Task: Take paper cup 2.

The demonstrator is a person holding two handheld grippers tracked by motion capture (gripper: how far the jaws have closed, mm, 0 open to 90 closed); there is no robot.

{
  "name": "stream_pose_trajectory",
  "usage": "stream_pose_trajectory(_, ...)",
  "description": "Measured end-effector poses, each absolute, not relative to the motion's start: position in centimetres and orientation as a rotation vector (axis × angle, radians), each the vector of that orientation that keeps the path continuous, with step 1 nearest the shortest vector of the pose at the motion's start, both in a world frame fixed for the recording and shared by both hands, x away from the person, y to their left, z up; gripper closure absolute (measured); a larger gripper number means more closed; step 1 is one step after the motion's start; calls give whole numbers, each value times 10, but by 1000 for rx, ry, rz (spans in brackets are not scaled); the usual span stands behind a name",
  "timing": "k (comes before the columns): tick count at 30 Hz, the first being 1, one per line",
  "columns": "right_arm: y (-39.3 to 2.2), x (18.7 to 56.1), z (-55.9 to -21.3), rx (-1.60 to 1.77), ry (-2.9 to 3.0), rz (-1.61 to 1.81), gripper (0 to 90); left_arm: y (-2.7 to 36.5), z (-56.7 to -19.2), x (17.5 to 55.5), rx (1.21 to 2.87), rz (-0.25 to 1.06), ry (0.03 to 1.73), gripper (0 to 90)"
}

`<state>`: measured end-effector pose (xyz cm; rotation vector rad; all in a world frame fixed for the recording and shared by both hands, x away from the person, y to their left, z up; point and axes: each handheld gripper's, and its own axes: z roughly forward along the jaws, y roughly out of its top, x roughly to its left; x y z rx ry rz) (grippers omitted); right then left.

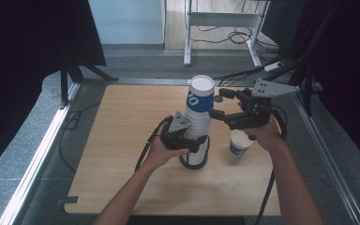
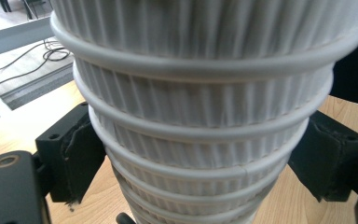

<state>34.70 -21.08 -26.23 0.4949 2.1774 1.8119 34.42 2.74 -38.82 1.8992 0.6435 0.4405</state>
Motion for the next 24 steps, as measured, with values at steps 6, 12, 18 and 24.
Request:
stream_pose_trajectory(6, -200, 352, -251, 467, 2177, 1808, 189, 27, -388, 344, 1902, 440, 645, 123)
stream_pose_trajectory(12, -192, 360, -245, 470, 2182, 1819, 185, 27, -388, 344, 1900, 440, 649, 123)
stream_pose_trajectory(18, -180, 369, -243, 473, 2209, 1802, 193, 27, -388, 344, 1900, 444, 650, 123)
stream_pose_trajectory(24, -173, 373, -245, 480, 2219, 1785, 262, 28, -388, 344, 1900, 433, 651, 123)
